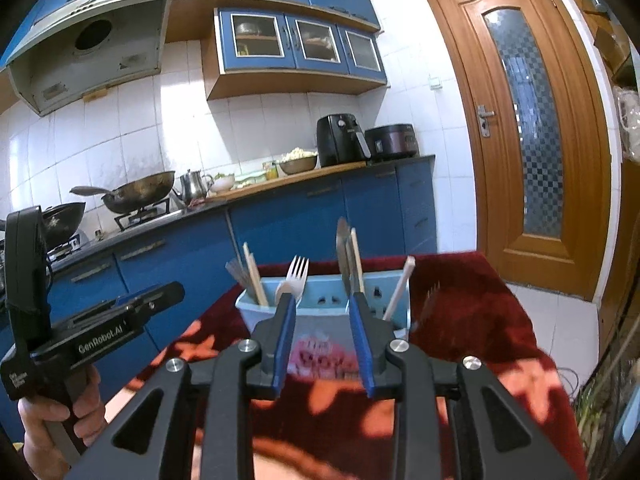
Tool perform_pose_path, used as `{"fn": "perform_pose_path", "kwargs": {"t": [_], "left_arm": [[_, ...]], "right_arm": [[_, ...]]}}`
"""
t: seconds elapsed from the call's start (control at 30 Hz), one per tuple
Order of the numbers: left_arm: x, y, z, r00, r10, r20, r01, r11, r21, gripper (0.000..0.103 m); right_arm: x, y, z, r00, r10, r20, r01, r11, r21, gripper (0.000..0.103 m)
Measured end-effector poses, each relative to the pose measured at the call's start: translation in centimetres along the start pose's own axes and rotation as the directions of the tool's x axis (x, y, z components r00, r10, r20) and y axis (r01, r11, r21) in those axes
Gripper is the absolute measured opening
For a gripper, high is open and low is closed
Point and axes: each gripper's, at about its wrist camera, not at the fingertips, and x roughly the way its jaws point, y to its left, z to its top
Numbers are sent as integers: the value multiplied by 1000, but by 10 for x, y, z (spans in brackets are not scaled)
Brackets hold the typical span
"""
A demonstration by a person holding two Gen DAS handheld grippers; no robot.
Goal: Organize utensils
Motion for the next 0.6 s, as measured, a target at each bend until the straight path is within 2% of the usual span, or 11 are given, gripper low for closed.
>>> {"fn": "perform_pose_path", "kwargs": {"t": [0.23, 0.47, 0.6], "left_arm": [[-15, 3, -28, 998, 15, -60, -15, 1000, 8, 34], [-17, 6, -58, 995, 35, -96, -35, 999, 2, 35], [-13, 6, -75, 993, 45, -110, -45, 999, 1, 50]], "right_arm": [[-23, 5, -33, 999, -8, -41, 8, 1000, 14, 34], [-33, 10, -64, 997, -41, -64, 40, 999, -6, 45], [-33, 10, -79, 995, -59, -76, 57, 998, -16, 55]]}}
